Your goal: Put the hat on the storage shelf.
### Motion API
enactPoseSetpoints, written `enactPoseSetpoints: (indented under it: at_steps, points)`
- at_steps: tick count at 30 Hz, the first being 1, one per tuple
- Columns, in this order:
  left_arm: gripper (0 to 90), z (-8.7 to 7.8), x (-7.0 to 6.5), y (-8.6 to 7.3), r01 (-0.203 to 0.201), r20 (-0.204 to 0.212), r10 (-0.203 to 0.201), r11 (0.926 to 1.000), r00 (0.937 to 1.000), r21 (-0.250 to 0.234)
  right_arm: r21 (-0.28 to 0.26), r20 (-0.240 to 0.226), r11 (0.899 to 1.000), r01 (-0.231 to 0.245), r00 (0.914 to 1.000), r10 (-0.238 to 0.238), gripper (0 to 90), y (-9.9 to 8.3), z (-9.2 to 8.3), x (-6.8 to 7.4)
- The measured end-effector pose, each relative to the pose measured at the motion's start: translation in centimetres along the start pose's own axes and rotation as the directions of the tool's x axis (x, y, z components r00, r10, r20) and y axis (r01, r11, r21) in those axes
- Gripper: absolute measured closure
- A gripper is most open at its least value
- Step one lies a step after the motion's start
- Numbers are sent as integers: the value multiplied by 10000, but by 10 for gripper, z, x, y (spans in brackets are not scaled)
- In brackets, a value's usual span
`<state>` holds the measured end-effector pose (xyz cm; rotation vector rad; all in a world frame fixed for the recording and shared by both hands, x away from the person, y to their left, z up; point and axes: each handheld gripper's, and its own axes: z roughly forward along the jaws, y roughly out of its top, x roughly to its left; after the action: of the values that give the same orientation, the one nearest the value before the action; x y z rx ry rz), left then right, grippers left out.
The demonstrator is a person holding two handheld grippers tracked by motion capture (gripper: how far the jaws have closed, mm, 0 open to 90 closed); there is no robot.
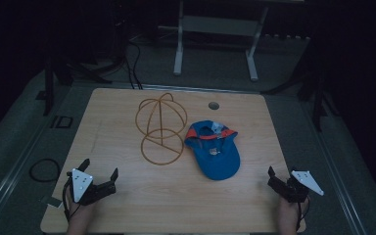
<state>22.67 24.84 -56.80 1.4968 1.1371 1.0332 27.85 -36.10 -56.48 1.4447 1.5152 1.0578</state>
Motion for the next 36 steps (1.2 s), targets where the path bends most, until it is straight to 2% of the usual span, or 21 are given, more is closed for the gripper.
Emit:
enactPoseSetpoints:
  at_steps: [8,11,12,14,15,19,21,25,26,28,29,31,33,35,36]
  points:
    - [11,0,-2,0,-155,32,154,9999,9999,76,75,-114,9999,92,9999,-92,141,0,0,4]
    - [11,1,-2,0,8,13,-9,9999,10000,130,142,-233,9998,122,9997,-118,140,0,0,6]
    - [11,0,-2,0,88,-62,-88,9999,9999,60,242,-393,9993,284,9989,-274,140,1,0,10]
    - [11,0,-2,0,185,-44,-185,9998,9998,21,271,-381,9988,420,9984,-409,140,2,0,11]
    - [11,0,-1,1,217,-61,-217,9997,9997,58,387,-558,9983,428,9976,-406,140,4,-1,13]
    - [11,-2,-2,1,439,93,-439,9990,9990,-80,718,-600,9956,604,9966,-561,139,7,0,15]
    - [11,-3,-3,2,439,179,-437,9990,9989,-121,1002,-786,9919,775,9945,-698,136,14,1,19]
    - [11,-3,-6,2,51,190,-53,9999,9998,97,917,-920,9907,1002,9915,-918,136,25,1,21]
    - [11,-2,-6,1,31,237,-34,9999,9997,125,840,-1087,9907,1066,9893,-972,136,33,1,23]
    - [11,-2,-7,2,149,421,-156,9997,9990,175,866,-1177,9909,1026,9888,-921,136,36,2,23]
    - [11,-2,-8,2,158,455,-168,9996,9988,214,961,-1506,9917,860,9860,-709,136,45,5,24]
    - [18,-2,-9,2,203,586,-214,9996,9981,186,983,-1583,9914,860,9849,-698,136,49,5,24]
    - [22,-2,-10,2,218,703,-230,9996,9973,175,1064,-2050,9909,829,9769,-598,135,64,9,28]
    - [22,-2,-11,3,267,737,-281,9995,9969,190,1082,-2158,9899,915,9742,-664,134,67,10,29]
    - [22,-3,-12,4,376,817,-400,9988,9959,306,1140,-2644,9884,999,9621,-668,133,77,13,34]
